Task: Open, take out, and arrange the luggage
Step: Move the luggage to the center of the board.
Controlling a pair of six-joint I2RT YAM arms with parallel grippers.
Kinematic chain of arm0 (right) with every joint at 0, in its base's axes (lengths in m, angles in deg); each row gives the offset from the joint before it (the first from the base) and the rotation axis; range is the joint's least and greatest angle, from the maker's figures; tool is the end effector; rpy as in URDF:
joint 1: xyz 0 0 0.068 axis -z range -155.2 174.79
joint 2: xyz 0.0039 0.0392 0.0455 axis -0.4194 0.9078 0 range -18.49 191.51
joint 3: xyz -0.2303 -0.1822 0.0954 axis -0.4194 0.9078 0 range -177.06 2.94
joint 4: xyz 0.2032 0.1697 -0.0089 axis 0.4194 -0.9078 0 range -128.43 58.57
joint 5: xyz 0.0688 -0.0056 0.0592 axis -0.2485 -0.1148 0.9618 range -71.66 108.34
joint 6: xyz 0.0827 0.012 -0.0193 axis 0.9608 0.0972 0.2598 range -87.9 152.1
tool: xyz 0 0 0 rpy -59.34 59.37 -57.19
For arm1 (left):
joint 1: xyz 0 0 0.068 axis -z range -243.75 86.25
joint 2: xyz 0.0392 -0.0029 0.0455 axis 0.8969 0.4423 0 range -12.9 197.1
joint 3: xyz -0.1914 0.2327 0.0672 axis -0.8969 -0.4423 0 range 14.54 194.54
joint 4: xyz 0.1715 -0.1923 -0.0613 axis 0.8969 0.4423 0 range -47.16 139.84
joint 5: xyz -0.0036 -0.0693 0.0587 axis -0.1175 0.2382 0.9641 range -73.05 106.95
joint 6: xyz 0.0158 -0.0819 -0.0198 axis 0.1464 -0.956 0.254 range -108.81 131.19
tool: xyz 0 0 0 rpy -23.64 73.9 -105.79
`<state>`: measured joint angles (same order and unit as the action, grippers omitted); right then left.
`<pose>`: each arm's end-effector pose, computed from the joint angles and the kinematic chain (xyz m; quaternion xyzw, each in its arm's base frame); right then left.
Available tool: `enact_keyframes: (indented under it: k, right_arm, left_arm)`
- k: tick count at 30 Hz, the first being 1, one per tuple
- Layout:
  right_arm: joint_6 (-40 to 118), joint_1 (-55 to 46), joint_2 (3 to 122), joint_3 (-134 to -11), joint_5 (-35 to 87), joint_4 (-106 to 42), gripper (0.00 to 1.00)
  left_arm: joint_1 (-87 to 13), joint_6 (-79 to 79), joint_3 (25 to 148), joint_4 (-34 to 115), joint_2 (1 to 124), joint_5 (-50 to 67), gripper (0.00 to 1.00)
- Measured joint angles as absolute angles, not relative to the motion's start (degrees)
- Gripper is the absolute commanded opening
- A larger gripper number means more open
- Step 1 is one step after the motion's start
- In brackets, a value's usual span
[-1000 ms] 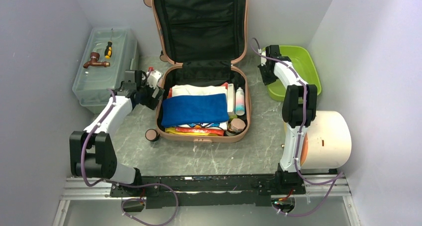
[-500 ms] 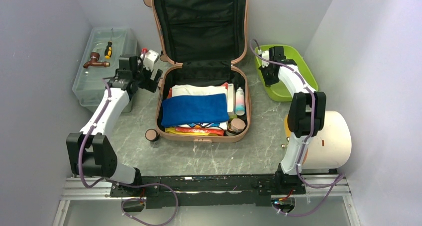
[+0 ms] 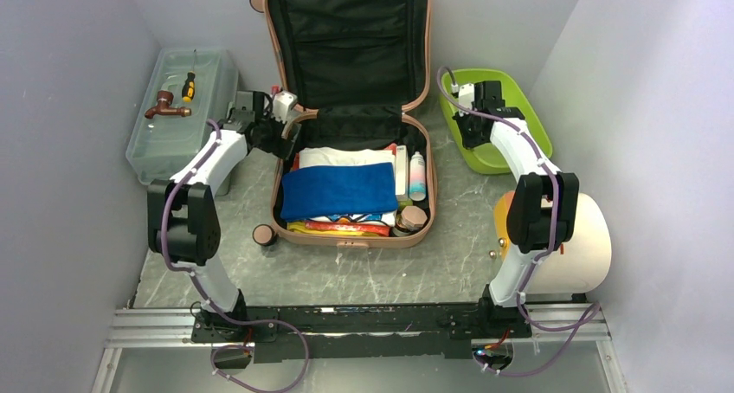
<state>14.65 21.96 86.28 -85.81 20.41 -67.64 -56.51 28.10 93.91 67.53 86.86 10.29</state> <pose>0.4432 0.0247 0.2753 -0.1724 0.9302 -0.0242 0.3232 0.4257 -0.0629 0.2742 0.2147 0.8975 -0.0214 0.3846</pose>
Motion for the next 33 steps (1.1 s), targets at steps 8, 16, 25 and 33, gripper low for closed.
enact_keyframes:
  k: [8,16,25,33]
  right_arm:
    - [14.5,22.6,86.3,-84.8,21.6,-67.3,0.00]
    - [14.5,22.9,85.1,-84.2,22.6,-67.3,0.00]
    - [14.0,23.4,83.4,-83.8,23.8,-66.8,0.00]
    - [14.0,23.5,83.4,-83.7,25.0,-66.9,0.00]
  left_arm:
    - [-54.1,28.1,97.3,67.5,89.6,12.3,0.59]
    - [-52.8,26.8,99.1,67.9,94.3,16.5,0.00]
    - [-53.4,22.9,100.1,68.9,94.6,17.7,0.00]
    - [-54.6,20.5,100.1,68.8,94.6,15.9,0.00]
